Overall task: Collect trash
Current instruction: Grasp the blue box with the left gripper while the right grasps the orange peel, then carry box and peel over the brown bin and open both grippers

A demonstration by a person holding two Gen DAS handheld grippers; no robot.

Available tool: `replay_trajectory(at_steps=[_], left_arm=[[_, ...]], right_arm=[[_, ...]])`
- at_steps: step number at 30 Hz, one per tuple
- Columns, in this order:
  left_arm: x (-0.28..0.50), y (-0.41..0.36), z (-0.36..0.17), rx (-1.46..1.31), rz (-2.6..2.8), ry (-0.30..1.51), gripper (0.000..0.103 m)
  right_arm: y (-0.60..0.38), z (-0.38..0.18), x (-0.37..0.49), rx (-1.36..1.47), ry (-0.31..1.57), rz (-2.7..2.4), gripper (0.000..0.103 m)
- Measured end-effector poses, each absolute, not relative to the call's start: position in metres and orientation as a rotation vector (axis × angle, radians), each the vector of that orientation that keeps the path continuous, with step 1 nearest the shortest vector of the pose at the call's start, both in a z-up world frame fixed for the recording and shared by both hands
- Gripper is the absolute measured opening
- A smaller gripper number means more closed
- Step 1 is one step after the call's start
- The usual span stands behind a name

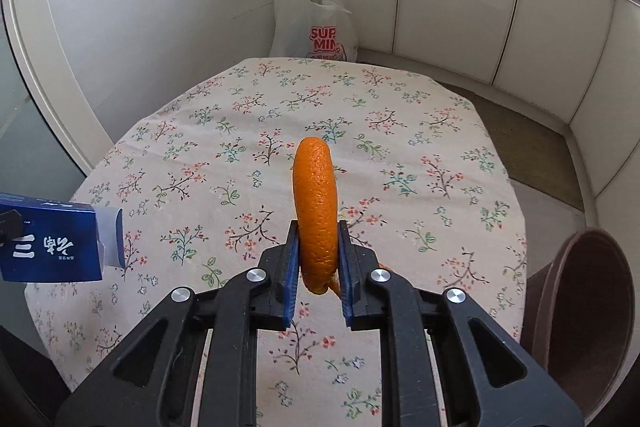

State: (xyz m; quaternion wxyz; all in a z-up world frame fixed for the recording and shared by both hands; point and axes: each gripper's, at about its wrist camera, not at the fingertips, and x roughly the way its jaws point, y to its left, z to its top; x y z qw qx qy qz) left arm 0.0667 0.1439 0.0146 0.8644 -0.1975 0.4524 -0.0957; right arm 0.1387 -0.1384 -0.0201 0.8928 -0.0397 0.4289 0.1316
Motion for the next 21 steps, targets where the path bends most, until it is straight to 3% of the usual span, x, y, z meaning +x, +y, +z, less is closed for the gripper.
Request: replay_trajectory(at_steps=[21], left_arm=[[0.076,0.033,0.024,-0.327,-0.360,0.937,0.040]], right_arm=[[-0.276,0.034,0.047,0.077,0.709,-0.042,0.017]])
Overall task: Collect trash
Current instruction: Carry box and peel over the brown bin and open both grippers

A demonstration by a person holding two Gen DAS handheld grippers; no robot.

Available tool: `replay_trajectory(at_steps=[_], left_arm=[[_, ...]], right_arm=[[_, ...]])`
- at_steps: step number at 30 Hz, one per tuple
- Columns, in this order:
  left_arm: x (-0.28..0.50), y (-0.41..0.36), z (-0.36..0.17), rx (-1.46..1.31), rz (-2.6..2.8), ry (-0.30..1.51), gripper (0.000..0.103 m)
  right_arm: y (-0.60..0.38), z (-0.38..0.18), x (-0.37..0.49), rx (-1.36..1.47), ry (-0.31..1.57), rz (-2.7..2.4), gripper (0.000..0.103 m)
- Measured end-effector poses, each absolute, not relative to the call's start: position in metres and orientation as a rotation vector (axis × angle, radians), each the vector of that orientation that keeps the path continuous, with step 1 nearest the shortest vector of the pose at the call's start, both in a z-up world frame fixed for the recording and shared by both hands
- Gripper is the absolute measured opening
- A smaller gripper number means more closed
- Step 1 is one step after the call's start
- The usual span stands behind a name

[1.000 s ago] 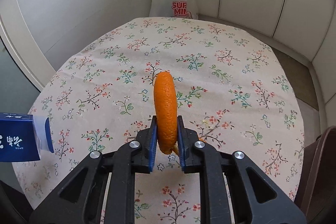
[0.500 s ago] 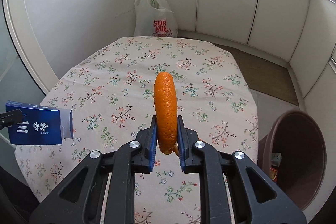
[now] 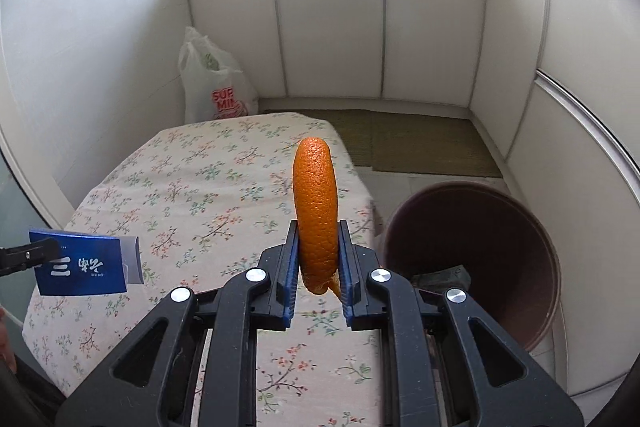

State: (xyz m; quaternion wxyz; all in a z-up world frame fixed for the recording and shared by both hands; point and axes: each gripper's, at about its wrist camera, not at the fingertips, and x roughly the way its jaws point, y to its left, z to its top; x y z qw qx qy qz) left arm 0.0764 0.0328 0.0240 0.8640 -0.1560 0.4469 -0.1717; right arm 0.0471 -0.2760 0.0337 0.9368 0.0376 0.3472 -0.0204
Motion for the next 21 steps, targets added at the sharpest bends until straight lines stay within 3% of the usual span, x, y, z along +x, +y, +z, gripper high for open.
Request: replay_trajectory(at_steps=[18,20,21], left_arm=[[0.079,-0.056,0.034,-0.245,-0.480,0.895,0.040],[0.080,-0.064,0.036,-0.236,-0.490,0.889,0.040],[0.081,-0.069,0.037,-0.230,-0.496,0.885,0.040]], right_arm=[[-0.415,0.009,0.045,0.219,0.682,-0.507,0.019],[-0.424,0.005,0.045,0.247,0.681,-0.531,0.028],[-0.427,0.005,0.044,0.256,0.673,-0.542,0.040]])
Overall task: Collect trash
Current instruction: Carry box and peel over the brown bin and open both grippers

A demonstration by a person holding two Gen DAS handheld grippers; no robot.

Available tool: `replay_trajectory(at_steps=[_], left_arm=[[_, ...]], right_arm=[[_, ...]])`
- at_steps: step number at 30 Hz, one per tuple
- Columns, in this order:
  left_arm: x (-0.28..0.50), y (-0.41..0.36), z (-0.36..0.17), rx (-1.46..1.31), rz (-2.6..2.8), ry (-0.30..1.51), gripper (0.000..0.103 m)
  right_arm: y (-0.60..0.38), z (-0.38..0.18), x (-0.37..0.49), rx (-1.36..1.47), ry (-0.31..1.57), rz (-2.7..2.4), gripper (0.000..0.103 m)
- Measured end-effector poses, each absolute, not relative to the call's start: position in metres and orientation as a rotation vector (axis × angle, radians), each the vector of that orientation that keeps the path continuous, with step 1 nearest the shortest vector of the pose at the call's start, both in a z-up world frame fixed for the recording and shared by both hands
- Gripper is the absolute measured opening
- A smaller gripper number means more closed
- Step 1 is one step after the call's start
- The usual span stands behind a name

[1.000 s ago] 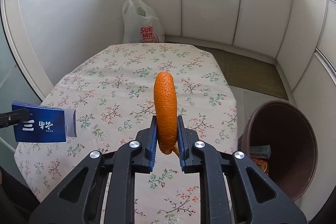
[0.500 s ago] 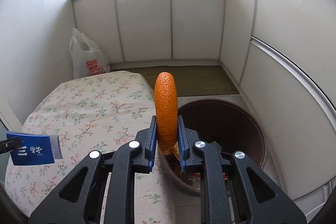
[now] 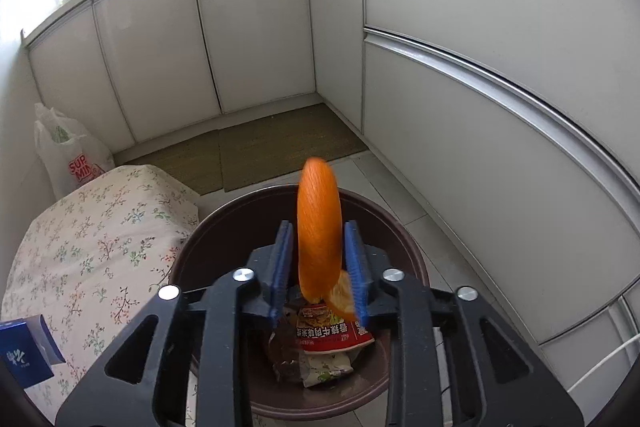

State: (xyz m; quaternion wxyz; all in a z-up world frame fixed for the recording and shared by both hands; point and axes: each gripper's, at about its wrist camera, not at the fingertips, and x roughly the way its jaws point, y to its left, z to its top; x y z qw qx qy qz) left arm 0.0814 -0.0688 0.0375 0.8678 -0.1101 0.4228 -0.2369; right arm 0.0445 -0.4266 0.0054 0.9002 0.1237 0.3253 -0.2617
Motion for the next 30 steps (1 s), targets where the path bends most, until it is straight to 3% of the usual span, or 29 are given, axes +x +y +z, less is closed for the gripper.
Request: replay_trajectory(at_steps=[8,10,23,30], left_arm=[[0.095,-0.133,0.062,-0.228,-0.581,0.833,0.040],[0.097,-0.156,0.069,-0.235,-0.612,0.820,0.040],[0.114,-0.310,0.084,-0.149,-0.737,0.804,0.042],[0.102,-0.332,0.093,-0.077,-0.742,0.759,0.067]], right_arm=[[-0.433,0.030,0.019,0.239,0.565,-0.643,0.082],[-0.436,0.039,0.008,0.219,0.520,-0.681,0.097],[-0.492,0.059,-0.063,0.321,0.486,-0.804,0.096],[-0.494,0.057,-0.071,0.339,0.485,-0.795,0.096]])
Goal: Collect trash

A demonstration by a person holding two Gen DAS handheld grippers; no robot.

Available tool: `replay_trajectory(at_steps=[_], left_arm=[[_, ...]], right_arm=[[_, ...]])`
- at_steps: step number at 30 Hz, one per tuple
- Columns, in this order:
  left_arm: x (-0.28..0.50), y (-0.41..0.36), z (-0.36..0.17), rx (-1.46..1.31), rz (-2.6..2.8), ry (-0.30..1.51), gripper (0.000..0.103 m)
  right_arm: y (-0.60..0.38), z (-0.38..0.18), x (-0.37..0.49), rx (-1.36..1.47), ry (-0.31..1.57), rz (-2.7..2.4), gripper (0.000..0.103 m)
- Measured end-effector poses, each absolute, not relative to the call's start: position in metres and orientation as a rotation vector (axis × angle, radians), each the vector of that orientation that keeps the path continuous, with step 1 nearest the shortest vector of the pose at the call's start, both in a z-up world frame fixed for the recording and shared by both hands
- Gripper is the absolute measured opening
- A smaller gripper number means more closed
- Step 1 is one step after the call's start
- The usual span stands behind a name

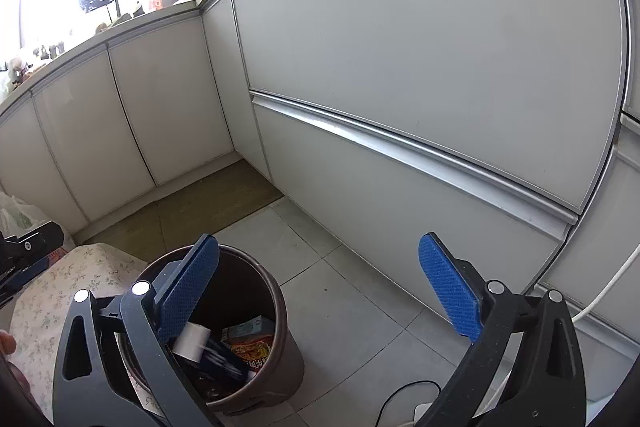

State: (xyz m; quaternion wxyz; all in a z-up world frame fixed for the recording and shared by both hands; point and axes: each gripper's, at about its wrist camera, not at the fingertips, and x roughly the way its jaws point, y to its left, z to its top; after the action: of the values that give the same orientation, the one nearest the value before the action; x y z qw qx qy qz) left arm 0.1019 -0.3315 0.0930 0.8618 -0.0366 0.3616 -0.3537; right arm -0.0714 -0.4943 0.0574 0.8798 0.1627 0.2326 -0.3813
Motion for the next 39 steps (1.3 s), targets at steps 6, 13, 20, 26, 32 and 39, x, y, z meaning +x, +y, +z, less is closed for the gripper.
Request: replay_trajectory(at_steps=[6,13,20,26,32,39], left_arm=[[0.067,-0.301,0.114,0.057,-0.546,0.533,0.087],[0.005,-0.231,0.134,0.047,-0.436,0.270,0.097],[-0.001,-0.180,0.107,-0.006,-0.460,0.439,0.097],[-0.009,-0.157,0.085,-0.008,-0.444,0.541,0.097],[-0.009,-0.144,0.077,-0.016,-0.425,0.564,0.097],[-0.006,-0.142,0.077,-0.035,-0.441,0.594,0.097]], right_arm=[[-0.477,0.071,-0.089,0.333,0.390,-0.796,0.096],[-0.412,0.094,-0.124,0.259,0.224,-0.725,0.096],[-0.357,0.086,-0.144,0.285,0.179,-0.647,0.096],[-0.319,0.075,-0.129,0.153,0.269,-0.595,0.096],[-0.306,0.077,-0.128,0.105,0.257,-0.587,0.096],[-0.309,0.070,-0.121,0.118,0.304,-0.582,0.096]])
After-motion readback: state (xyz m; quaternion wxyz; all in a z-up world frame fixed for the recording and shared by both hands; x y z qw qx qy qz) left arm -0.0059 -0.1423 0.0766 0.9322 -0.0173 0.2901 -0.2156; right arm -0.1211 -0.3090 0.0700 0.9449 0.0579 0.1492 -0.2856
